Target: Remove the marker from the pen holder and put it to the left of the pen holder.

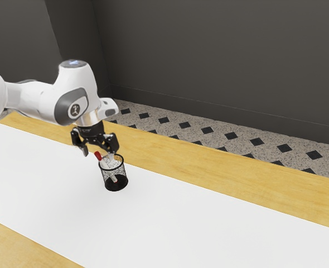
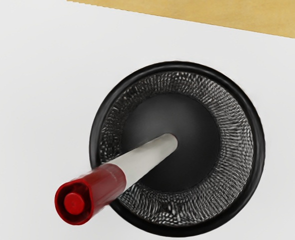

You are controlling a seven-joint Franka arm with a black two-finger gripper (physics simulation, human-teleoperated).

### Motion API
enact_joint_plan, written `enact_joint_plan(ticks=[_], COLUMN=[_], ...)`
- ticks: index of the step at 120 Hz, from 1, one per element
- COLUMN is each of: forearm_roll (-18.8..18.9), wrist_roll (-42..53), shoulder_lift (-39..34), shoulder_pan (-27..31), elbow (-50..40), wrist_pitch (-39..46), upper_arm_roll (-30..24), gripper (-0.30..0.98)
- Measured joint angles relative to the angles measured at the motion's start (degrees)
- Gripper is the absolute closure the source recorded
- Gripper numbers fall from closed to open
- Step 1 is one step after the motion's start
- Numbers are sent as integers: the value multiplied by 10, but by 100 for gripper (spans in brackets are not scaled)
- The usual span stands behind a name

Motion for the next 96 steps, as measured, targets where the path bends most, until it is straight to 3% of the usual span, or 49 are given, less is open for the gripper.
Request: enact_joint_plan(ticks=[61,96], forearm_roll=[-25,-38], wrist_roll=[62,85], shoulder_lift=[49,42], shoulder_pan=[20,24], elbow=[15,-8], wrist_pitch=[73,87], upper_arm_roll=[0,1], gripper=[0,0])
